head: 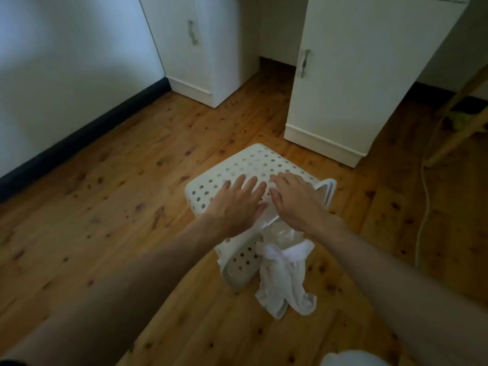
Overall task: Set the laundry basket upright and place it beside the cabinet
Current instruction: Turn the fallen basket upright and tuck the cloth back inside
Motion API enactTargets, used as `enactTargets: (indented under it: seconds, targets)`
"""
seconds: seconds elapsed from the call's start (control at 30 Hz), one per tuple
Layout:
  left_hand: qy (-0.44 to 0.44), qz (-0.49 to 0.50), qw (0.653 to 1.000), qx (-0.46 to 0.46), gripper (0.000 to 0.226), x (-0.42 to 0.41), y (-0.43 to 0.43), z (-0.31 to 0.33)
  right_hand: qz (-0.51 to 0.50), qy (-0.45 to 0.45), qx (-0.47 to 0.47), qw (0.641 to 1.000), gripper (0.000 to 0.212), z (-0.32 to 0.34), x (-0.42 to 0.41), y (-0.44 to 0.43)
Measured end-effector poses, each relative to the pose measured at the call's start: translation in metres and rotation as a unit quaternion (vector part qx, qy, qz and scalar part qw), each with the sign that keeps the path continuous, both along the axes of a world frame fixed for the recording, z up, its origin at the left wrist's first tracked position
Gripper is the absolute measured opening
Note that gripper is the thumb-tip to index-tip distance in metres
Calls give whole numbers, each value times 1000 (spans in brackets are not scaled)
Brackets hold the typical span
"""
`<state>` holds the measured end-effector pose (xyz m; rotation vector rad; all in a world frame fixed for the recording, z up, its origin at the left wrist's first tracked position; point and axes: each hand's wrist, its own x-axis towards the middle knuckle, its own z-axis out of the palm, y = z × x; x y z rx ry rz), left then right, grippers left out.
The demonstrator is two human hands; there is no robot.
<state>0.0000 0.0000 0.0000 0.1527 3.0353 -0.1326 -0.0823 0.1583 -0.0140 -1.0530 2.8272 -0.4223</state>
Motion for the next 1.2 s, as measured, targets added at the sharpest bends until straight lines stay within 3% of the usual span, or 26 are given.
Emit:
enactTargets:
  seconds: [0.17,0.27,0.33,0.47,0.63,0.8,0.87,1.03,1.2]
  targets:
    - [-50,7,999,1,75,9,9,-16,12,53,-43,998,46,-9,3,3]
    - [-92,29,995,-5,81,17,16,-27,-6,146,-132,980,24,-16,10,16]
    - [-107,50,993,2,90,21,21,-33,12,155,-164,974,22,-32,19,31]
    - [-114,78,990,26,105,23,22,-40,151,135,-39,978,43,-85,34,61]
    - [-114,91,988,45,117,24,23,-46,140,-31,154,978,98,-131,45,66]
    - [-116,102,986,57,122,24,23,-49,173,-54,255,950,115,-149,53,52]
    - [-125,116,983,70,122,26,24,-50,169,-65,278,944,109,-147,54,44]
    - [-125,156,975,94,121,30,24,-51,161,-72,283,943,67,-146,54,32]
    - [-116,156,977,91,118,31,25,-48,178,-18,267,947,59,-144,49,31]
